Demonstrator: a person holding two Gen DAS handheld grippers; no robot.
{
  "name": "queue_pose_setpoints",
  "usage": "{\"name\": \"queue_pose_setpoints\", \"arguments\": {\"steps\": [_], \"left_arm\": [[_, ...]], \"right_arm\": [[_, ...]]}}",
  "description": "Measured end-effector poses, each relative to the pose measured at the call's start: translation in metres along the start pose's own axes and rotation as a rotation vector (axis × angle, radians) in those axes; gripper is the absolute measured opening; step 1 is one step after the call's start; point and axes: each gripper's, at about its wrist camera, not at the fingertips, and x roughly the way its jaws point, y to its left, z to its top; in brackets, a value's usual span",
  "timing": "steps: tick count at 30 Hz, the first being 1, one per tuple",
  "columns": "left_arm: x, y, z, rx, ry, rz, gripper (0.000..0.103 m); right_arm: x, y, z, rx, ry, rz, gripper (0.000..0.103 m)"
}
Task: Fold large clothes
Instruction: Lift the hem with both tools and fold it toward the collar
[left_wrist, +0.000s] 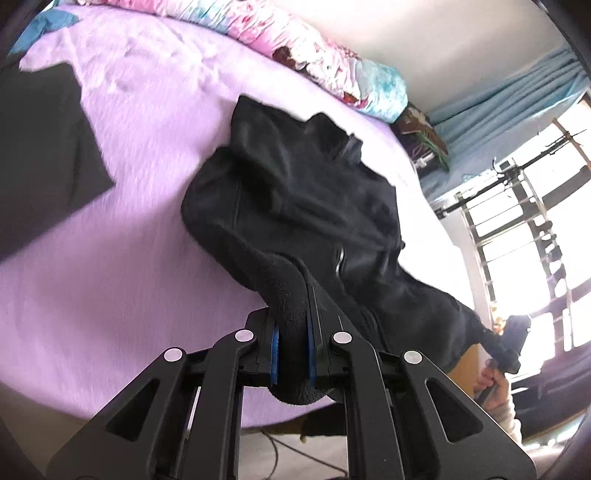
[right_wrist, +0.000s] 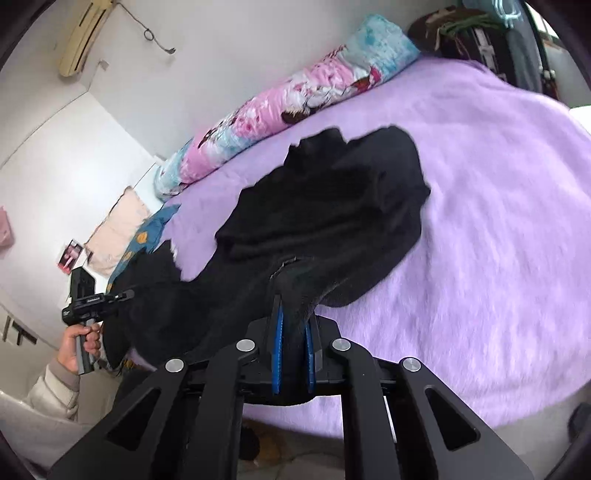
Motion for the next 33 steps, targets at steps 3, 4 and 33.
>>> {"name": "queue_pose_setpoints", "arguments": {"steps": [3, 4, 33], "left_arm": [[0.001, -0.010, 0.028, 0.021, -0.001, 0.051, 0.010], [0.003, -0.016, 0.039, 0.041, -0.005, 0.093, 0.010], [0.229, -0.028, 0.339, 0.037, 0.022, 0.333, 0.011]], "right_arm": [[0.007, 0.012, 0.027, -0.038, -0.001, -0.006, 0.009], [0.009, 0.016, 0.037, -0.054, -0.004, -0.014, 0.009], [0.217, -0.107, 0.290, 0.105, 0.004, -0.102, 0.009]]}}
